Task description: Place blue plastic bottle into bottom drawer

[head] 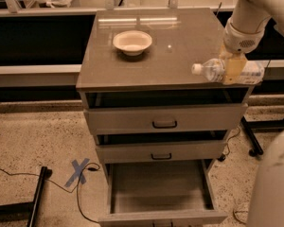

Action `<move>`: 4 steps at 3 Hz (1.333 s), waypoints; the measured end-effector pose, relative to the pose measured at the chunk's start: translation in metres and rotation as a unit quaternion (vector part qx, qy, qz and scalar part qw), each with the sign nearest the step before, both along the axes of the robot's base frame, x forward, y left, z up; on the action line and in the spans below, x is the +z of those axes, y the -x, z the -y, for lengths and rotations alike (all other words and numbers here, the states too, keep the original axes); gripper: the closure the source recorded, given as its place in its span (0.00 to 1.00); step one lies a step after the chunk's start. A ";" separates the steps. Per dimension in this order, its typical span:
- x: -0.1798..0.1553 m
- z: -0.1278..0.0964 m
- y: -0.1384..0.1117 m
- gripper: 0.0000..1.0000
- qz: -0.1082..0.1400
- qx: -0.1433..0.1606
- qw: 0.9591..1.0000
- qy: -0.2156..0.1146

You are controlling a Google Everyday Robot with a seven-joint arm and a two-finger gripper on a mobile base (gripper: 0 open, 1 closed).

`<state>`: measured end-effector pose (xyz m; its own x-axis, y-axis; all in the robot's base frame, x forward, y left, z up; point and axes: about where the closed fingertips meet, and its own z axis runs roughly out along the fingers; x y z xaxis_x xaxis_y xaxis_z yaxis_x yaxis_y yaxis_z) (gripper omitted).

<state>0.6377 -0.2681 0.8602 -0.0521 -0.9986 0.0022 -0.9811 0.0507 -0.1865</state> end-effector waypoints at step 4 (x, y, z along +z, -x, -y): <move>-0.051 0.023 0.011 1.00 -0.030 -0.026 0.991 -0.127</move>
Offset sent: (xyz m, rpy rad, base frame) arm -0.0236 -0.0367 -0.0942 0.4268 0.1394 -0.0693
